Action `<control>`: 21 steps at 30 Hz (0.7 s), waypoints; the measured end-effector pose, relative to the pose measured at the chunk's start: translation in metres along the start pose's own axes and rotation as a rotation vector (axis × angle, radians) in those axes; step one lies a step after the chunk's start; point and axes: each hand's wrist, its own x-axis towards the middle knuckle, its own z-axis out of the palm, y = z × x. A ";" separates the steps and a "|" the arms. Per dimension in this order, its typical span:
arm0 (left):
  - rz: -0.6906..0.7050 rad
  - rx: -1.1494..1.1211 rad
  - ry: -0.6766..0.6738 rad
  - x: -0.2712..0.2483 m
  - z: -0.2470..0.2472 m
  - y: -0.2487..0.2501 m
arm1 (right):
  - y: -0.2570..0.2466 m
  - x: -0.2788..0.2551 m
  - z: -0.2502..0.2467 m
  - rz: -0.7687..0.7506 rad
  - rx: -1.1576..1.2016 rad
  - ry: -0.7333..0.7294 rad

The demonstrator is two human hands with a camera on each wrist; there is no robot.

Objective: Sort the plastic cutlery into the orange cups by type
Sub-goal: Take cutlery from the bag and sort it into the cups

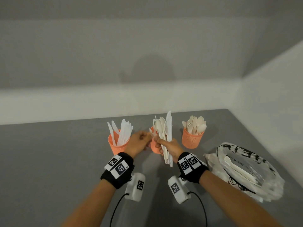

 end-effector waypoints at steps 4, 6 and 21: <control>0.084 -0.099 0.228 0.005 0.006 0.010 | 0.005 -0.004 0.005 -0.013 -0.136 0.023; 0.162 -0.063 0.361 0.005 0.010 0.013 | 0.007 -0.009 0.009 -0.065 -0.236 0.055; -0.092 -0.473 0.158 0.005 0.053 0.003 | 0.004 -0.027 0.008 -0.277 -0.761 0.046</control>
